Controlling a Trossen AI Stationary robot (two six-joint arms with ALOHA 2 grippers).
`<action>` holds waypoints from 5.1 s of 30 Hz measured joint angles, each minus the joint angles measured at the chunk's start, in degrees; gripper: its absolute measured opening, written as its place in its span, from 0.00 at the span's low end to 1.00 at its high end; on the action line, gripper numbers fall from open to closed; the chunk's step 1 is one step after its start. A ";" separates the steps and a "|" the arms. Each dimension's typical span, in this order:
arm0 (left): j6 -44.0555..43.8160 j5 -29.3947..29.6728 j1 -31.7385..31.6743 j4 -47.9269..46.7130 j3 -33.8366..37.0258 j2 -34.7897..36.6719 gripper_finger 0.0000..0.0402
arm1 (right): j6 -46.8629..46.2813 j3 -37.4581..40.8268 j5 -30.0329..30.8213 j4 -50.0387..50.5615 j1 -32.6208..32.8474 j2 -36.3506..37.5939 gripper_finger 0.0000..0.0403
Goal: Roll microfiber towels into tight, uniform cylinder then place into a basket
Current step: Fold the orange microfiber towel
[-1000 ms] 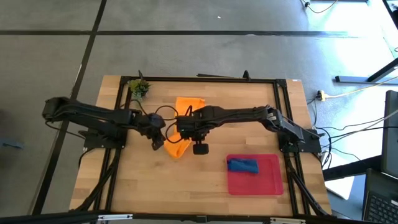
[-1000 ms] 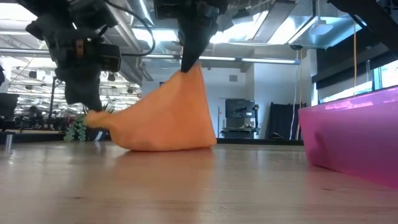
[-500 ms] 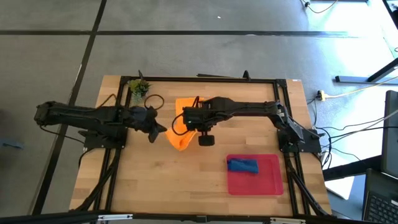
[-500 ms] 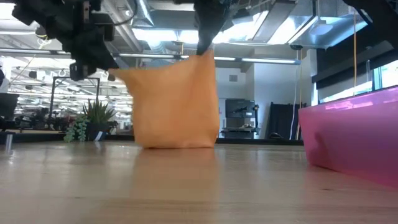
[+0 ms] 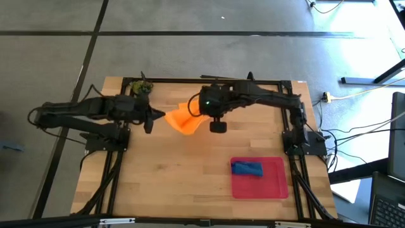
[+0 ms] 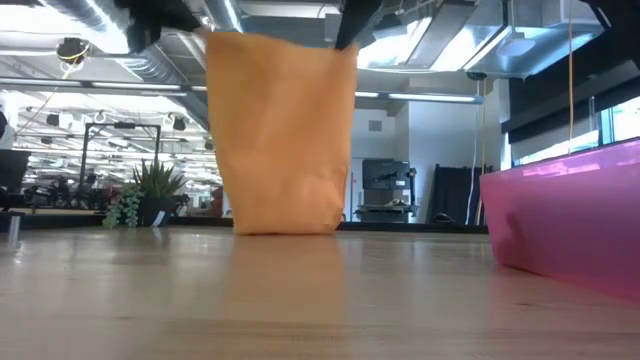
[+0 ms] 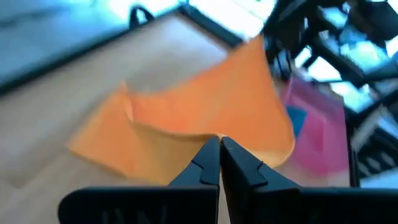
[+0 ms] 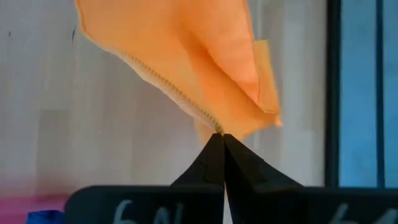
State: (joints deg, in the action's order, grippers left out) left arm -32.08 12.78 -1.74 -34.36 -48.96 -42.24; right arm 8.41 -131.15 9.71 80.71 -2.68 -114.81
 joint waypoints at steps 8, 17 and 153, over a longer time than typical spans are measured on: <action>2.66 11.98 -0.02 -9.07 -13.50 -5.05 0.00 | 0.90 0.00 3.32 -0.16 -2.91 5.26 0.00; 10.51 17.76 -0.62 -8.53 -23.33 -12.39 0.00 | 1.28 0.00 5.60 -0.87 -4.76 9.07 0.00; 1.34 10.28 -9.71 -18.46 -10.63 -43.41 0.00 | -18.39 59.23 9.80 -44.67 -4.81 10.41 0.00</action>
State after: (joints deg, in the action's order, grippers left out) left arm -30.74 23.06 -11.45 -52.82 -59.59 -85.65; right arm -9.98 -71.92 19.50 36.04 -7.49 -104.41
